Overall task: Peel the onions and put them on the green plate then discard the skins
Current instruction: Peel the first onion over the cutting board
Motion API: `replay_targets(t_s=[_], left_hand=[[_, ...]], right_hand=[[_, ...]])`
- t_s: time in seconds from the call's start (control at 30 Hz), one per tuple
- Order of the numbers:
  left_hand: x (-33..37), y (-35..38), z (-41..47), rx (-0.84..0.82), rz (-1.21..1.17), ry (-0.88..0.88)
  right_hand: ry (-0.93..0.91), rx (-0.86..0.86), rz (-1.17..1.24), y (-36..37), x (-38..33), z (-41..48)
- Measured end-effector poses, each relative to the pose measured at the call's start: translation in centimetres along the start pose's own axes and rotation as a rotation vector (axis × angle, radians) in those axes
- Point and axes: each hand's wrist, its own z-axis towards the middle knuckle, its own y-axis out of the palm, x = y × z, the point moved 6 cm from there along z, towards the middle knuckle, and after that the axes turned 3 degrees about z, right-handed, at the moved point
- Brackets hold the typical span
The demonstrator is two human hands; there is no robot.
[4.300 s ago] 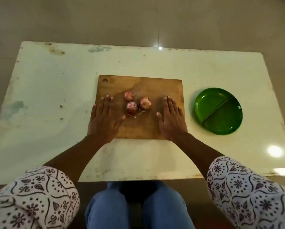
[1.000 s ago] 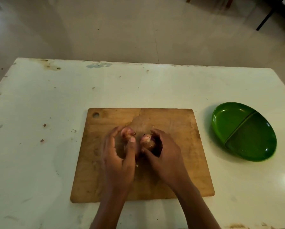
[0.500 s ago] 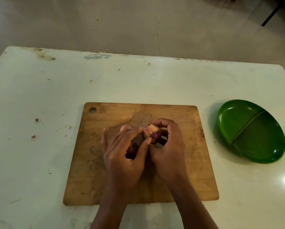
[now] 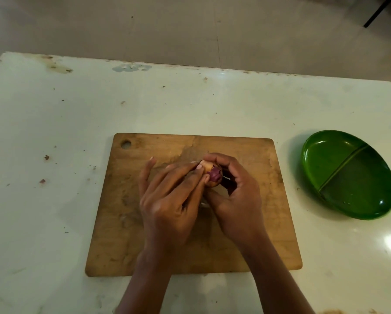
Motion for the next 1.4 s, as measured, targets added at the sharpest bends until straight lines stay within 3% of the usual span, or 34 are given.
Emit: replay_targets(t_s=[0.4, 0.6, 0.8, 0.97, 1.13, 1.2, 1.4], left_hand=[[0.5, -0.4, -0.3, 0.089, 0.11, 0.096], [0.0, -0.5, 0.0, 0.102, 0.095, -0.031], [-0.4, -0.9, 0.3, 0.187, -0.089, -0.223], [-0.7, -1.1, 0.2, 0.198, -0.118, -0.227], [-0.6, -0.4, 0.3, 0.123, -0.144, -0.21], [-0.3, -0.4, 0.4, 0.111, -0.143, -0.203], [-0.2, -0.2, 0.4, 0.095, -0.202, -0.244]], right_hand=[[0.011, -0.064, 0.139, 0.2, 0.0, 0.0], [0.08, -0.125, 0.244, 0.5, 0.3, 0.0], [0.186, -0.103, 0.44, 0.2, 0.4, 0.3], [0.249, 0.019, 0.437, -0.5, 0.9, 0.5], [0.245, 0.037, 0.42, -0.5, 1.1, 0.6], [0.269, 0.046, 0.489, -0.3, 1.2, 0.6], [0.393, 0.092, 0.985, 0.2, 1.1, 0.8]])
